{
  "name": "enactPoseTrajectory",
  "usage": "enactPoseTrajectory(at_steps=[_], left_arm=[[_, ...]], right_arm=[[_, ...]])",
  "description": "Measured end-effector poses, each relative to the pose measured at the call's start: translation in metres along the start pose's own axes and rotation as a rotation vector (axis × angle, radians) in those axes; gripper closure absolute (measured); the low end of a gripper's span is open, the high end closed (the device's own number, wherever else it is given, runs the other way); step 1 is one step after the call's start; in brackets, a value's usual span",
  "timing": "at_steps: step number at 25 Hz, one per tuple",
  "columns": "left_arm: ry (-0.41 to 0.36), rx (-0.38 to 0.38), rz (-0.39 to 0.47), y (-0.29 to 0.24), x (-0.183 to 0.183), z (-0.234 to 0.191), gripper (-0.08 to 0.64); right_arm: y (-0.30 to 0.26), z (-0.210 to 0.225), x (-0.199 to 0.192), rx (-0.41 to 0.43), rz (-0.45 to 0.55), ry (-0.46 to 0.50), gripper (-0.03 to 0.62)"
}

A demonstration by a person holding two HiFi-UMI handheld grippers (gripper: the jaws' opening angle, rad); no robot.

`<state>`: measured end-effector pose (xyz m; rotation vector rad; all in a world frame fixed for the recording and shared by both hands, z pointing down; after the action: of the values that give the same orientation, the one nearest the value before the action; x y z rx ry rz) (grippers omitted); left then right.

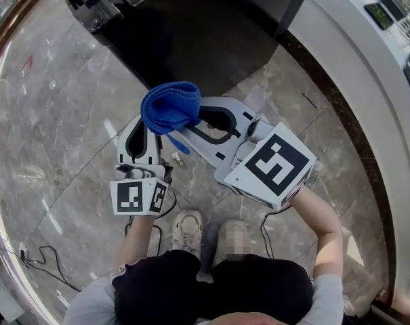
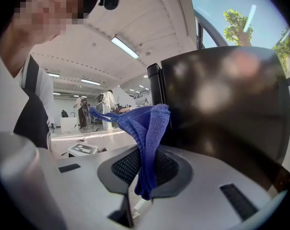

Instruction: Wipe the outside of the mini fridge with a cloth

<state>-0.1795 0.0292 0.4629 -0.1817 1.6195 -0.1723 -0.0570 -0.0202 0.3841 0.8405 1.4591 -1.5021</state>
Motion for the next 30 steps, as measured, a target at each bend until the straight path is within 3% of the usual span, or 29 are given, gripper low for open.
enactPoseTrajectory(at_steps=[13,21,30], left_arm=[[0.009,-0.028,-0.009,-0.005,-0.004,0.003,0.555],[0.013,-0.038,-0.013,-0.009,-0.005,0.004,0.555],[0.006,-0.078,-0.013,-0.012,-0.005,0.015,0.555]], right_arm=[[-0.035,0.014,-0.011,-0.127,-0.098,0.079,0.520],[-0.015,0.048,-0.012,-0.235,-0.042,-0.022,0.520],[0.032,0.120,-0.025,-0.484,0.021,-0.151,0.520]])
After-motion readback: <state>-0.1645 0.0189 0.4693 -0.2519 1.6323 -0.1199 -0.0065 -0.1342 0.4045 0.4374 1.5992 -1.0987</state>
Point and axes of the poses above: the fingertips, and each gripper's own axes: y backward along the fingers, z to its right, x out of its top, the point moved 6 cm from there along y, backward along the fingers, and after that the axes turned 14 degrees about -z, right-handed, at the moved point
